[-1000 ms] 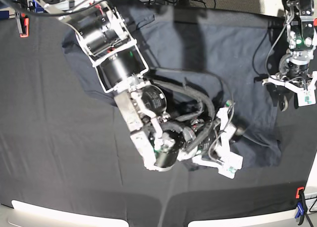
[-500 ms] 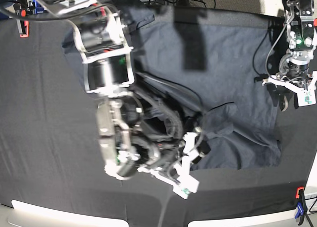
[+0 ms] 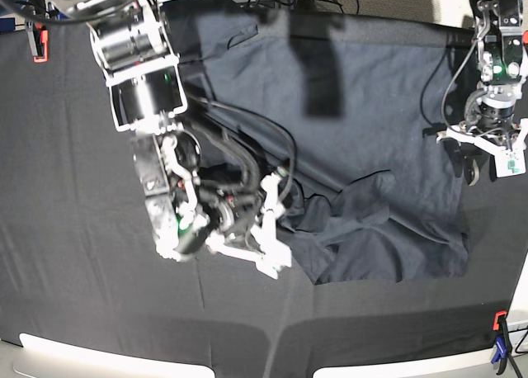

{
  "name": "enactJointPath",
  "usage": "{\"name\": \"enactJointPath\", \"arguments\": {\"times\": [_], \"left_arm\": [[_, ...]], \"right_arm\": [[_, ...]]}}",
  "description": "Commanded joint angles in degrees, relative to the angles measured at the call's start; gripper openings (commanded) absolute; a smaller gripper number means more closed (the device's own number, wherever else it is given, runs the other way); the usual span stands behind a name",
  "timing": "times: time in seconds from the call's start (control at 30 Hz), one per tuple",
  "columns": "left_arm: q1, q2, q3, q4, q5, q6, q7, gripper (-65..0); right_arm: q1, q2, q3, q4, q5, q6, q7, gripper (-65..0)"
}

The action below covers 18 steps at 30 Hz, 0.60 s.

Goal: Layout the t-shirt on the table in an organized manner, then fold the t-shirt properly

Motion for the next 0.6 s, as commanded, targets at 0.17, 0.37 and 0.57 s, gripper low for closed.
{"name": "enactJointPath", "arguments": {"times": [0.17, 0.37, 0.57], "left_arm": [[-0.46, -0.81, -0.37, 1.09, 0.15, 0.13, -1.38, -40.1], [-0.46, -0.81, -0.37, 1.09, 0.15, 0.13, -1.38, -40.1], [-0.46, -0.81, -0.37, 1.09, 0.15, 0.13, -1.36, -40.1]], "right_arm": [[-1.27, -0.44, 0.11, 1.01, 0.22, -0.83, 1.07, -45.7], [-4.22, -0.42, 0.11, 1.01, 0.17, -0.96, 1.11, -46.3], [-3.69, -0.42, 0.11, 1.07, 0.13, -0.96, 2.49, -65.0]]}}
